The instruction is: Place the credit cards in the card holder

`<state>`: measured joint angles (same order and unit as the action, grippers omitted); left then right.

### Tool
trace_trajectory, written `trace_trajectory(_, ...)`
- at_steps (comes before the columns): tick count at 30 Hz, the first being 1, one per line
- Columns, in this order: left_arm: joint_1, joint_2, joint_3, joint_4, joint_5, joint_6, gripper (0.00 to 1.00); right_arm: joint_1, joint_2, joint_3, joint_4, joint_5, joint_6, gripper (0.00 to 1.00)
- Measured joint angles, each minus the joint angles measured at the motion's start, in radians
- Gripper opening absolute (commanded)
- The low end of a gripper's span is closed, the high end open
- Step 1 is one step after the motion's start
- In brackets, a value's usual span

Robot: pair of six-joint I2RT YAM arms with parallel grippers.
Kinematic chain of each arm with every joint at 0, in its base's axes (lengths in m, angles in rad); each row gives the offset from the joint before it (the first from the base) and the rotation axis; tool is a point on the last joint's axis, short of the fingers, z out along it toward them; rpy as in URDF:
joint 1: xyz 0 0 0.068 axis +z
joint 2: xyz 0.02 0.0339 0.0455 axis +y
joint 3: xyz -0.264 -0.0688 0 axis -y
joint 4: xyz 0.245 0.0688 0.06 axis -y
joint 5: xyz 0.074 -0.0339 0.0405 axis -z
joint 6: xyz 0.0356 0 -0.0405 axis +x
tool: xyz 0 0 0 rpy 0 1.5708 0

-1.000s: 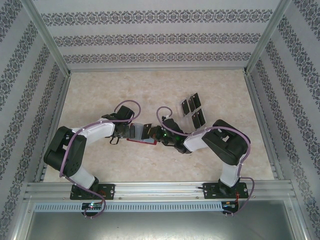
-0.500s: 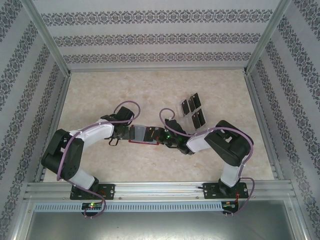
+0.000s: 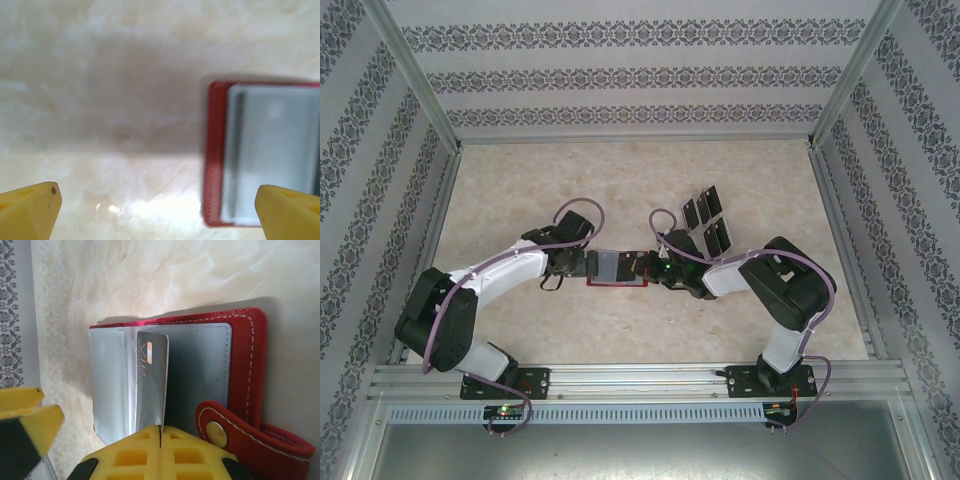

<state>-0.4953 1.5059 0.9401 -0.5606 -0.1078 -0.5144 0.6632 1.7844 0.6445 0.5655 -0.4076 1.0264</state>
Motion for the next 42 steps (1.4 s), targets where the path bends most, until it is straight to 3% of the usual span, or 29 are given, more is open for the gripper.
trace_trajectory(10, 0.019, 0.134, 0.056, 0.032, 0.006, 0.098, 1.0, 0.0, 0.0, 0.015, -0.022, -0.055, -0.021, 0.0)
trace_trajectory(42, 0.02, 0.102, -0.055, 0.093, 0.006, 0.103, 1.0, -0.045, 0.07, 0.071, -0.011, -0.14, -0.035, 0.0)
